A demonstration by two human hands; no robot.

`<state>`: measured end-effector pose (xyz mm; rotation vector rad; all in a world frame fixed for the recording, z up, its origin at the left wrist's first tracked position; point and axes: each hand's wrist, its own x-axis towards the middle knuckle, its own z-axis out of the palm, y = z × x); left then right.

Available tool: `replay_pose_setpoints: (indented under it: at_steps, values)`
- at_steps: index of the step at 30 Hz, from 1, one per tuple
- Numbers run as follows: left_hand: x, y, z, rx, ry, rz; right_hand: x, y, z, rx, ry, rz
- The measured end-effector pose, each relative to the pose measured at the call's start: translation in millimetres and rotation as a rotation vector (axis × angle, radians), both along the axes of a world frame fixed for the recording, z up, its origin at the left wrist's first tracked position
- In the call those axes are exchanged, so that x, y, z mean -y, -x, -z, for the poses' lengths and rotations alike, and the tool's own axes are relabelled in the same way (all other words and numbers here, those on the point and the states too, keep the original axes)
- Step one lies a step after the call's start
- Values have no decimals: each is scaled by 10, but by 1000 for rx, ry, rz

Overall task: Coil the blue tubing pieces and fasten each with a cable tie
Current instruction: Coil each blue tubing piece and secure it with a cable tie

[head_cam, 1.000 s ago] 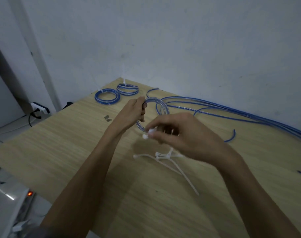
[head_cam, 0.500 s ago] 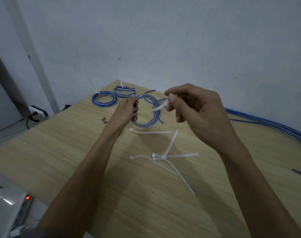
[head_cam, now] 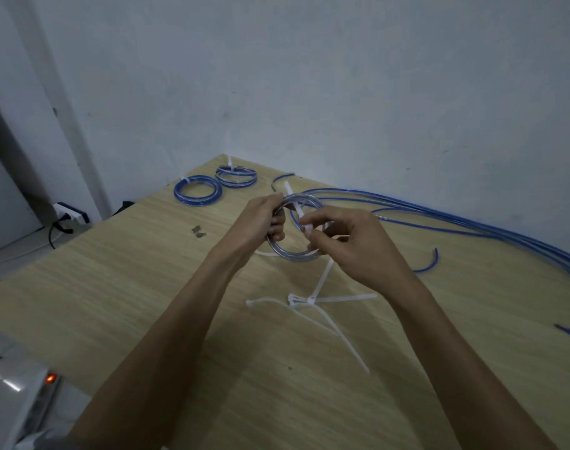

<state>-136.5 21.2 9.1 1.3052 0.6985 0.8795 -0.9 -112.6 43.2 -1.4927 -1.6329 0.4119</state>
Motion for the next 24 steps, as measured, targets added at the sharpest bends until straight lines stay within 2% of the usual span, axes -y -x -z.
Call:
replay_pose_setpoints:
  at_steps: [8,16,21,24]
  values:
    - [94,13,-1,-60,-165,-7,-36,-32,80,17,33,-23]
    - [339,-151,-4,-234,-507,40,-103,-135,100,58,-188,148]
    - [406,-192,16,-306,-699,42,-122,-184,128,-44,-295,233]
    - [392,-201,45,-305,-729,20,-127,-219,142,-139,-271,230]
